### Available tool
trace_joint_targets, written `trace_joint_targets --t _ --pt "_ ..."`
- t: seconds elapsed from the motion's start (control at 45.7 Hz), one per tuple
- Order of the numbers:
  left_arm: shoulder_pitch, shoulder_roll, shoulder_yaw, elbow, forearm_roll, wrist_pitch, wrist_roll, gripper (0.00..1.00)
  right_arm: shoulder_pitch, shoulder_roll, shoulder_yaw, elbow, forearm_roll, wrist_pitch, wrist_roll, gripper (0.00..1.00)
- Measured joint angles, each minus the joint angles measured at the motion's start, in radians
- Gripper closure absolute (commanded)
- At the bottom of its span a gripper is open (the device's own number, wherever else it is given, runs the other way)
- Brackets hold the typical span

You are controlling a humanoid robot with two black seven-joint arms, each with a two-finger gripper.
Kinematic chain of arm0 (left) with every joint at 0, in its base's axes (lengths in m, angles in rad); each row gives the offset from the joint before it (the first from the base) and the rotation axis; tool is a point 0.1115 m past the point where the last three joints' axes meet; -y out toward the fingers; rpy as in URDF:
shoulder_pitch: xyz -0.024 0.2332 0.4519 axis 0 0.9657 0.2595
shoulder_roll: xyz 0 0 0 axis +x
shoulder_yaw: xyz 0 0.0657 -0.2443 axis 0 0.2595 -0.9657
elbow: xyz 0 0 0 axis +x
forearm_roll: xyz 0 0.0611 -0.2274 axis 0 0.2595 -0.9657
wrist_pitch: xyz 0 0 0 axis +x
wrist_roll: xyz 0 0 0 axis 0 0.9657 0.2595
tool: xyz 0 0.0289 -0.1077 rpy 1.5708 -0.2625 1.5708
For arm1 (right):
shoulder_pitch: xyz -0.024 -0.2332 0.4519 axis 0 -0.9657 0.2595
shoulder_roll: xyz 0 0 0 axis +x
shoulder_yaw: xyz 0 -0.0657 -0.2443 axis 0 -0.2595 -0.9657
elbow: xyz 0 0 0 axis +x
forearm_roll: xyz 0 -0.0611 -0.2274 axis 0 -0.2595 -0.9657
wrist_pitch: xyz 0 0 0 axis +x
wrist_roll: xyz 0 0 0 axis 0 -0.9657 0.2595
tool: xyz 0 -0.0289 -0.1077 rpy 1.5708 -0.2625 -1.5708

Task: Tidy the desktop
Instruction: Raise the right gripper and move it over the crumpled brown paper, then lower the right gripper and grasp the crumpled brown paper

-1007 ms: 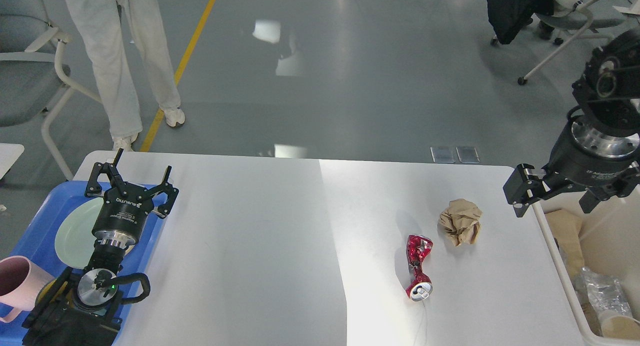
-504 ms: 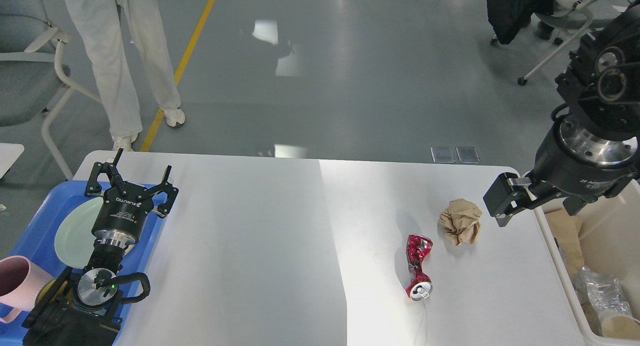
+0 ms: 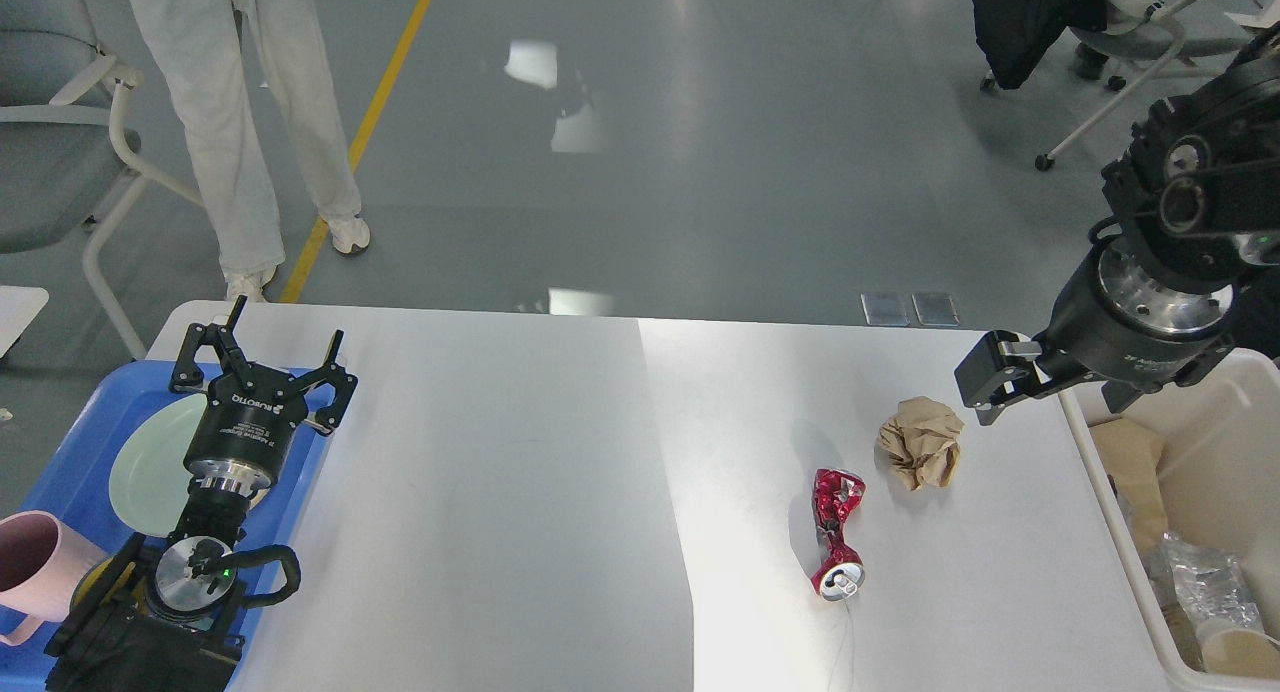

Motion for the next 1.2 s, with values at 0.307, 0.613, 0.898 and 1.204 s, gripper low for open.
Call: trace_joint_targets --t 0.307,0.613,0.898,1.204 --pt "0.0 0.0 0.0 0.0 0.001 0.0 0.001 0.03 -0.233 0.0 0.011 -0.344 0.011 -0.024 -0.002 0.0" --pt "0.0 -0.002 0.0 -0.001 0.001 0.0 0.001 0.03 -0.571 0.026 0.133 -0.668 0.011 -0.045 0.001 0.0" --pt "0.0 -0.002 0.0 -0.001 0.001 0.0 0.001 0.03 -0.871 0.077 0.256 -0.851 -0.018 -0.24 -0.001 0.0" --pt "0.0 -0.002 0.0 -0.001 0.001 0.001 0.001 0.03 -1.086 0.171 0.276 -1.03 -0.014 -0.389 -0.006 0.0"
